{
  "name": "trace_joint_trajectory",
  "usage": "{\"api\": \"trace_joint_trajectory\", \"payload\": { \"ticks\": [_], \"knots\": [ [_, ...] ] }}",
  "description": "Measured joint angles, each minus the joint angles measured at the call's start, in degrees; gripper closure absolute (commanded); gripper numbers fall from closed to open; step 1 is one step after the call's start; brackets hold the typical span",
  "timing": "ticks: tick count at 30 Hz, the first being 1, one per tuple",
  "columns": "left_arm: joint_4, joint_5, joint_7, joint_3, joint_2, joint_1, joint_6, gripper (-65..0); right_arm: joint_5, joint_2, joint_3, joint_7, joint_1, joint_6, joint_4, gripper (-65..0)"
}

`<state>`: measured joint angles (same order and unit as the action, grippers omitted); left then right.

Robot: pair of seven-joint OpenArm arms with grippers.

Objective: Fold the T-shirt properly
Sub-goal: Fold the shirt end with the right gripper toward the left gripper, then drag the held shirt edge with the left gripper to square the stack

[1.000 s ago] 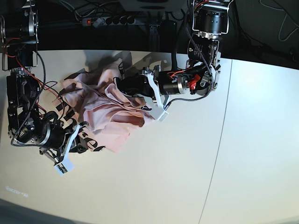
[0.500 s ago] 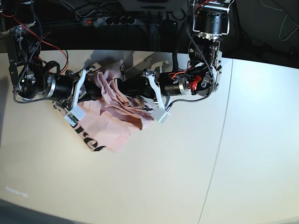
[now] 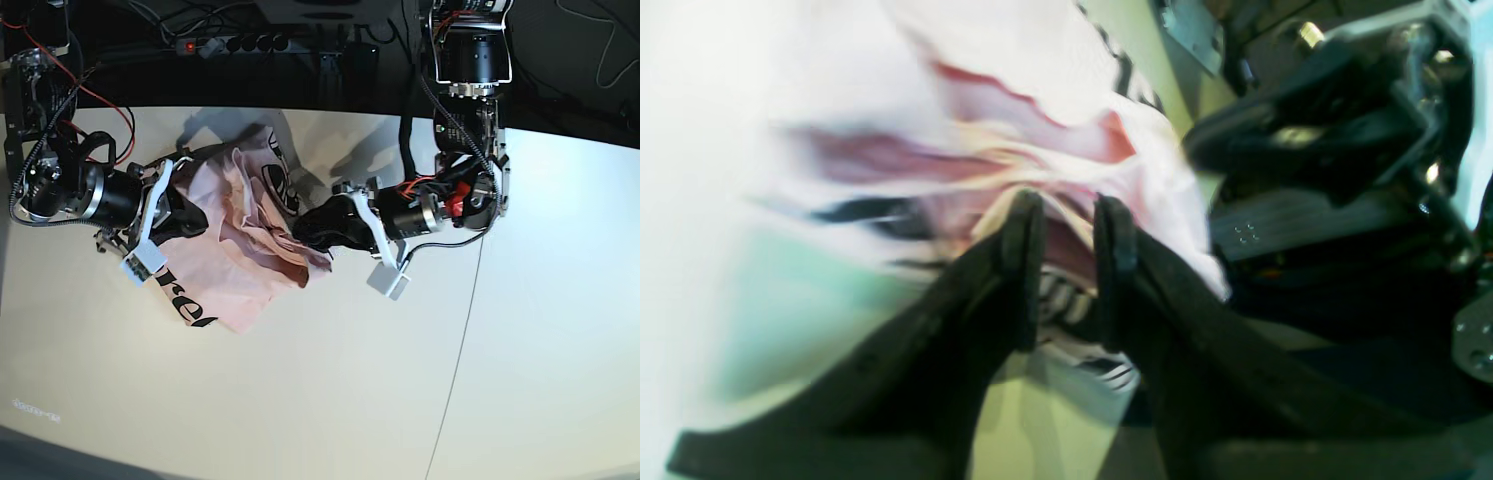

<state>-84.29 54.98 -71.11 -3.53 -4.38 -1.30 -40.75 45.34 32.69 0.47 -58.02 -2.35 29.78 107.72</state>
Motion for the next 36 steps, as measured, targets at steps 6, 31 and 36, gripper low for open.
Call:
{"api": "trace_joint_trajectory", "payload": {
  "ticks": [6,31,36],
  "knots": [
    [-2.3,2.0,-0.2,-1.0,3.9,0.5,0.0,-16.8,-6.6,0.0,2.0,3.2,4.7,0.0,-3.4,0.0],
    [-9.0,-12.3,9.8,14.7,-3.1,3.2,0.1,-16.8,-8.4,-0.3,2.0,5.0,17.0,-0.1,-39.8,0.0],
    [-4.4,-15.5,11.2,14.7,-2.2,3.0,0.1,-16.8,-5.7,-0.4,2.0,3.7,15.2,-0.1,-39.7,0.0]
  ]
}}
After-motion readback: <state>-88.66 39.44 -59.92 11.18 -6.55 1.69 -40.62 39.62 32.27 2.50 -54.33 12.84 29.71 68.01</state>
